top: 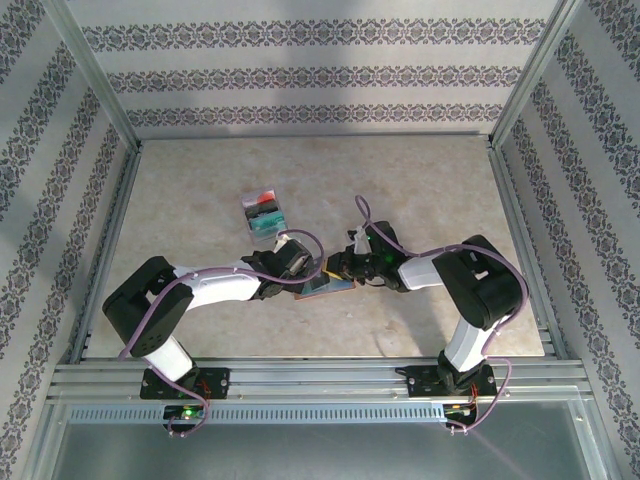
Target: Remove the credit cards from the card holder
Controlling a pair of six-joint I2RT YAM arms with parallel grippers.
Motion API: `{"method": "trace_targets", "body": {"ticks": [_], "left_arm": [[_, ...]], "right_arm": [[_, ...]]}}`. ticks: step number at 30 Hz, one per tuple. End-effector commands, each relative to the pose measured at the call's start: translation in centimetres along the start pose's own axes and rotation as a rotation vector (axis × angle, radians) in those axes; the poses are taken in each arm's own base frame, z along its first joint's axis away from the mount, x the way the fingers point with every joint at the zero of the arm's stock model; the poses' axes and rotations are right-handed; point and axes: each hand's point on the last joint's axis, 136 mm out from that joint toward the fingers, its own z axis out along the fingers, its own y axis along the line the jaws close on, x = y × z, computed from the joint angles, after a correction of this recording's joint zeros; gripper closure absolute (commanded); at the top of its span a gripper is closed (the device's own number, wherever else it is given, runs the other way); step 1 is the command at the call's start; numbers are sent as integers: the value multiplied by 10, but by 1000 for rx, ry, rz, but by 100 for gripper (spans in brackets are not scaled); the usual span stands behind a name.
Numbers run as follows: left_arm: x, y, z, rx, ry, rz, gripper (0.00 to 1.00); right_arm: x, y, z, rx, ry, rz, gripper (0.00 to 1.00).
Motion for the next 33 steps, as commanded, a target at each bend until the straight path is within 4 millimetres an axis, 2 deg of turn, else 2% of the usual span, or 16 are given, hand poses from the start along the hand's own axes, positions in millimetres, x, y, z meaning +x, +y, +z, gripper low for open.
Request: {"method": "trace_targets", "body": {"ticks": [1, 12, 21, 27, 33], "left_arm": [[27, 13, 5, -70, 82, 53, 1], [26, 15, 4, -77, 78, 52, 1], [19, 19, -6, -79, 52, 50, 1], [-5, 20, -29, -40, -15, 27, 1], [-30, 13, -56, 94, -76, 13, 1]], "right_arm": [[-2, 4, -10, -10, -19, -30, 90], [-2, -4, -19, 23, -36, -29, 92], [-7, -12, -39, 130, -64, -77, 95], [-7, 0, -49, 153, -63, -148, 96], [-5, 26, -56, 96, -52, -229, 100]]}}
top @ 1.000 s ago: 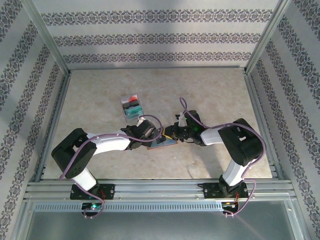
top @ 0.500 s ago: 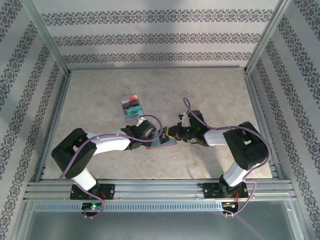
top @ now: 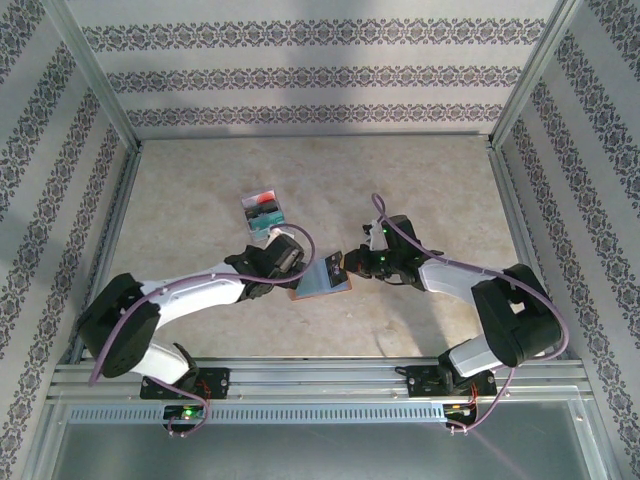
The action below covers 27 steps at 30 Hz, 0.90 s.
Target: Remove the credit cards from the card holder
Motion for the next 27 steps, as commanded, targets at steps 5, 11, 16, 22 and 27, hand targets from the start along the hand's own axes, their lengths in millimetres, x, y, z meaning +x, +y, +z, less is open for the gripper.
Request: {"method": "trace_targets", "body": {"ticks": [5, 11, 16, 22, 27], "left_arm": [[-24, -18, -35, 271, -30, 23, 0], [-43, -34, -67, 554, -86, -27, 7], [-52, -42, -86, 698, -118, -44, 6], [-62, -60, -103, 862, -148, -74, 11], [-62, -67, -105, 911, -132, -76, 18]], "right_arm": [[-6, 50, -19, -136, 18, -160, 100], [2, 92, -35, -286, 70, -281, 100], [13, 118, -45, -385, 115, -355, 100], [20, 129, -46, -414, 146, -383, 100], [25, 135, -44, -432, 163, -403, 100]]}}
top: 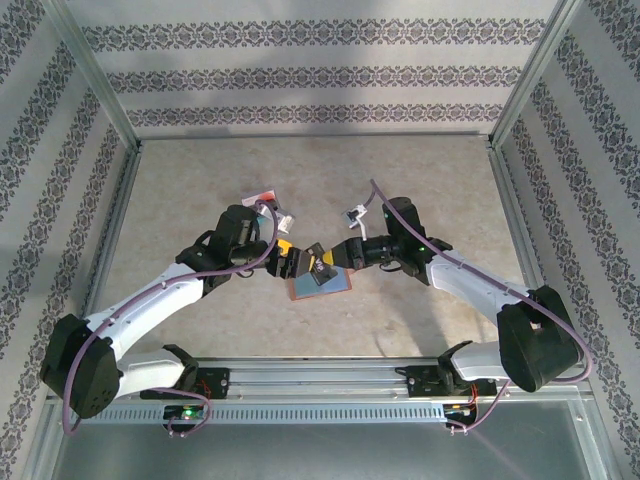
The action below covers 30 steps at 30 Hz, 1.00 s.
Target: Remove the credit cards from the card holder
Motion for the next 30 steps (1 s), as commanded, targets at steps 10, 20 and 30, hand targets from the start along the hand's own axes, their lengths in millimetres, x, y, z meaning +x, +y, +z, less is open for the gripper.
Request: {"method": "trace_targets", "body": {"ticks": [10, 20, 30], "left_arm": [[-1, -19, 1, 168, -26, -33, 43], [-9, -29, -3, 244, -58, -60, 100], [-26, -27, -22, 190, -182, -71, 100]], "right_arm": [[-8, 34, -1, -89, 13, -110, 100], [-12, 36, -1, -90, 3, -114, 98], [-27, 21, -25, 40, -145, -74, 56]]}}
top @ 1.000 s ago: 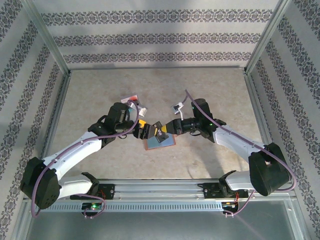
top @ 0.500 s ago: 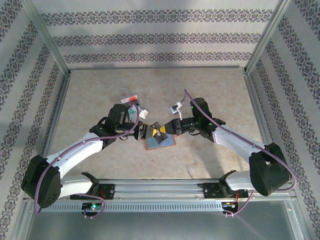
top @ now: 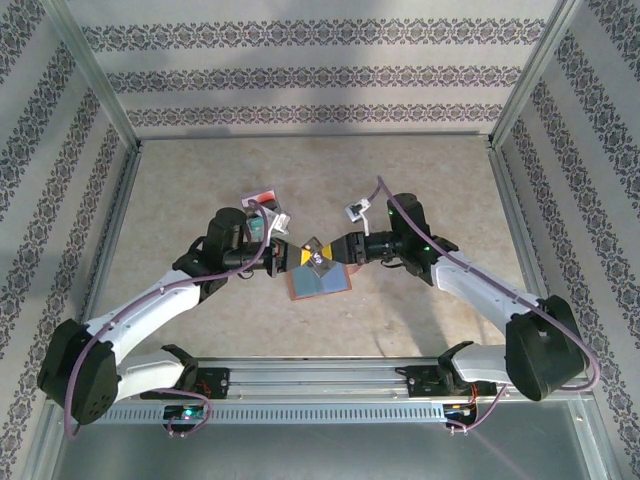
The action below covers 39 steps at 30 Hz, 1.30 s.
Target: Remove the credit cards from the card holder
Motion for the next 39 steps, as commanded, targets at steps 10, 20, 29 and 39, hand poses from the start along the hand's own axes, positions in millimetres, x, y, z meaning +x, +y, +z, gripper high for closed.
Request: {"method": "trace_targets", "body": {"ticks": [10, 20, 29, 39], "left_arm": [[-35, -2, -23, -41, -253, -28, 100], [-43, -7, -26, -14, -300, -64, 100], [-46, -12, -29, 22, -322, -86, 100], [-45, -16, -35, -6, -297, -51, 100]], "right_arm": [[-21, -9, -25, 97, -268, 58, 28], [-29, 15, 1, -19, -308, 21, 34], [-39, 32, 21, -101, -285, -12, 58], [-35, 28, 15, -103, -261, -15, 47]]}}
